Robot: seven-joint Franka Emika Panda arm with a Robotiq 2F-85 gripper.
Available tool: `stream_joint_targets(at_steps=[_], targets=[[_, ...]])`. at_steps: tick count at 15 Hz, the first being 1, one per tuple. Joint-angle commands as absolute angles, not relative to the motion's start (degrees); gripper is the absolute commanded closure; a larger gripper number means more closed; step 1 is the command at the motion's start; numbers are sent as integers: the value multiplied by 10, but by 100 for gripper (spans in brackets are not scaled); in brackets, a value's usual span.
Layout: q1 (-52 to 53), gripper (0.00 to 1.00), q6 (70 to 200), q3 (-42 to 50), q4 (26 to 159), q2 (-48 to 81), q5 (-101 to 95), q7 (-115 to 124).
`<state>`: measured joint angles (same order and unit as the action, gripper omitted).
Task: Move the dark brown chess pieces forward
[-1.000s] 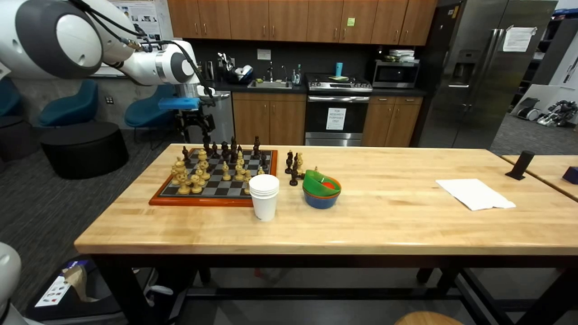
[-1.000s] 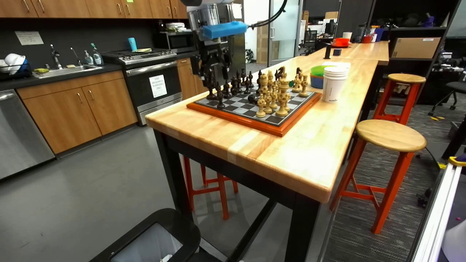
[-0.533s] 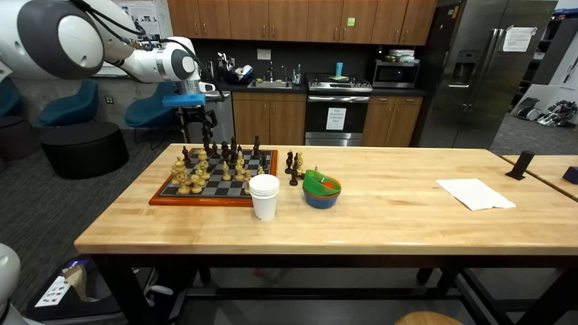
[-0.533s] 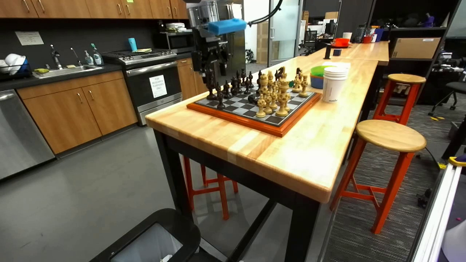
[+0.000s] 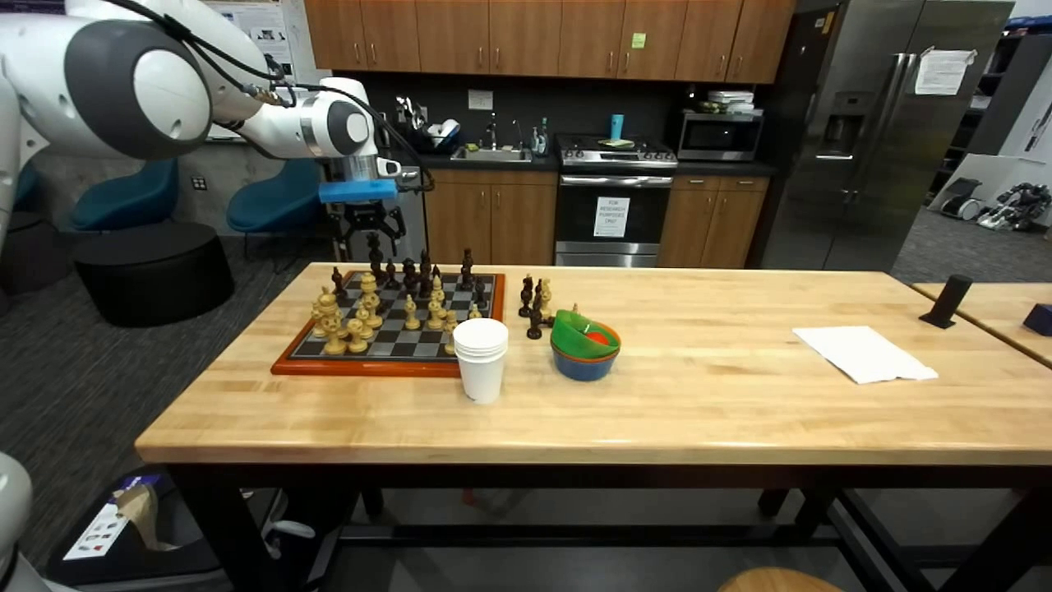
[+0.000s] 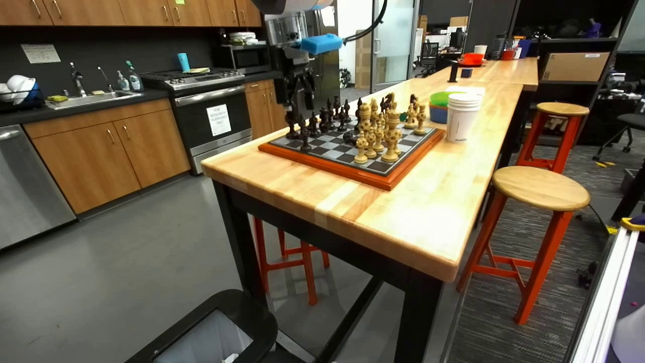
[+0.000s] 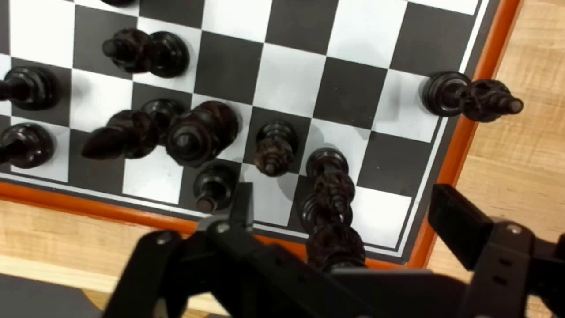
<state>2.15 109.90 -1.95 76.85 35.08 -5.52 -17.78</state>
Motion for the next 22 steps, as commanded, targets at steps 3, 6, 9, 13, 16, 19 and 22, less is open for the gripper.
stream_joint_targets(at_steps=[3,6,9,13,16,19,22], targets=[[9,0,1091,-35,728,380,-54,-230],[8,26,1093,-38,722,387,-52,-238],[7,35,1095,-38,727,385,-52,-234],[5,67,1096,-37,736,378,-51,-230],[6,90,1093,-37,737,377,-52,-230],[8,94,1088,-38,741,372,-54,-227],[9,94,1086,-38,751,364,-53,-219]])
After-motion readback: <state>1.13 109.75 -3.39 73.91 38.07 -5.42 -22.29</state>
